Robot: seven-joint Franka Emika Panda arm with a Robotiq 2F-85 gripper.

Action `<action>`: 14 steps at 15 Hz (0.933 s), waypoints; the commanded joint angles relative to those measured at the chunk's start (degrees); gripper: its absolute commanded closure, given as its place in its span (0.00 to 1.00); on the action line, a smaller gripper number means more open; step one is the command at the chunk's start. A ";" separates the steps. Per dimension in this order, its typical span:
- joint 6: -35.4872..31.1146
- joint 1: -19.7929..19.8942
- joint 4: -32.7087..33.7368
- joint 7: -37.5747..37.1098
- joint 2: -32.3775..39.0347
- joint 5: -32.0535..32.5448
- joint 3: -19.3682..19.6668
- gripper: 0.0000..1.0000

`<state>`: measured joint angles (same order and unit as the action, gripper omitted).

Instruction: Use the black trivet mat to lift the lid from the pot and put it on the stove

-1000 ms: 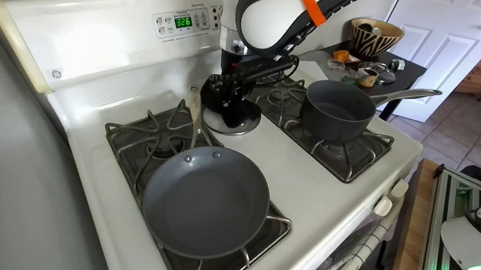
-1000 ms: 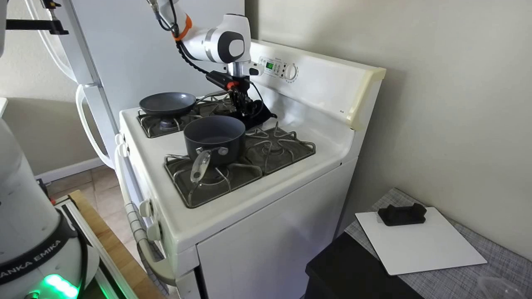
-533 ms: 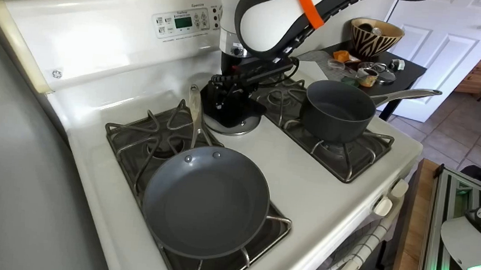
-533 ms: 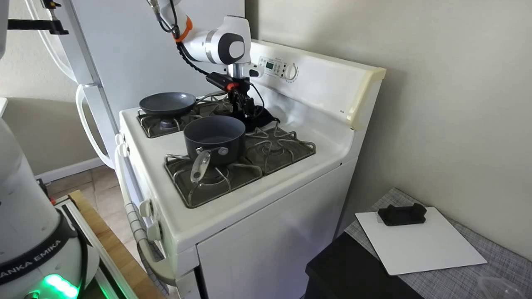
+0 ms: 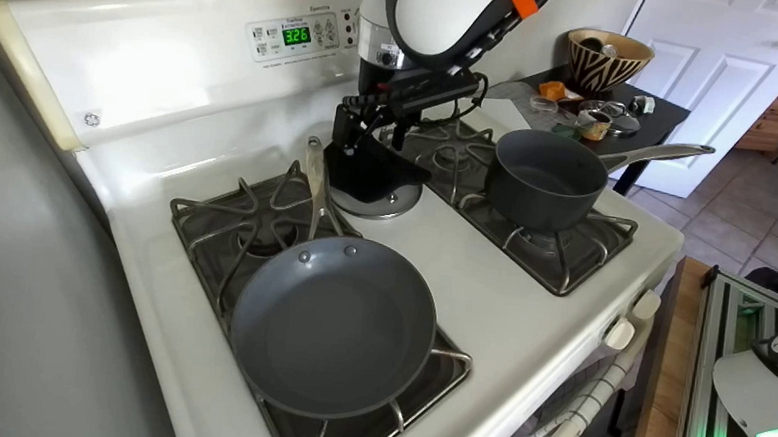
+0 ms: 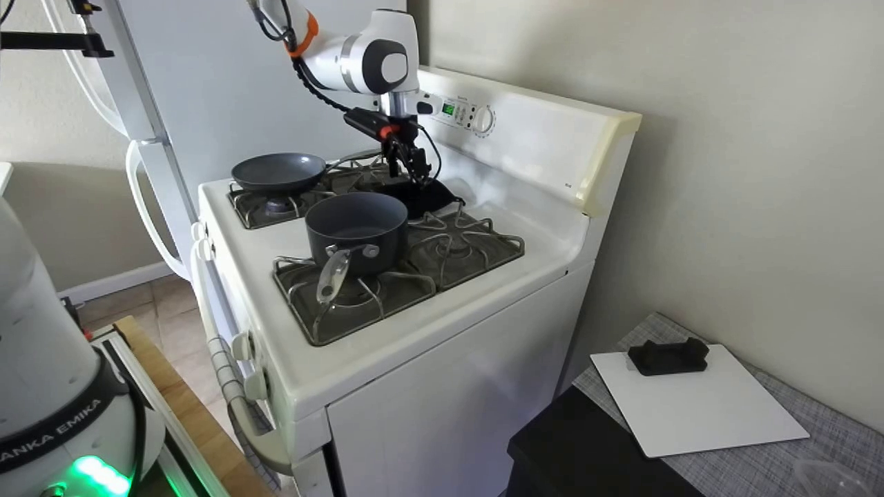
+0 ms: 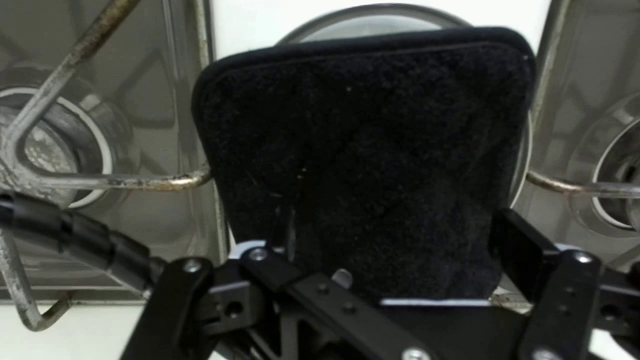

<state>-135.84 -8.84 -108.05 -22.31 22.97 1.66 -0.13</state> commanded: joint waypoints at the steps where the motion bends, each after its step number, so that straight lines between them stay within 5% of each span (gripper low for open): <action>1: 0.54 0.72 -2.59 1.57 -4.40 -0.37 -0.02 0.00; 14: 0.67 4.43 -9.89 7.91 -22.39 -5.31 -0.77 0.00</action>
<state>-135.82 -5.78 -113.53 -16.73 6.44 -1.23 -0.20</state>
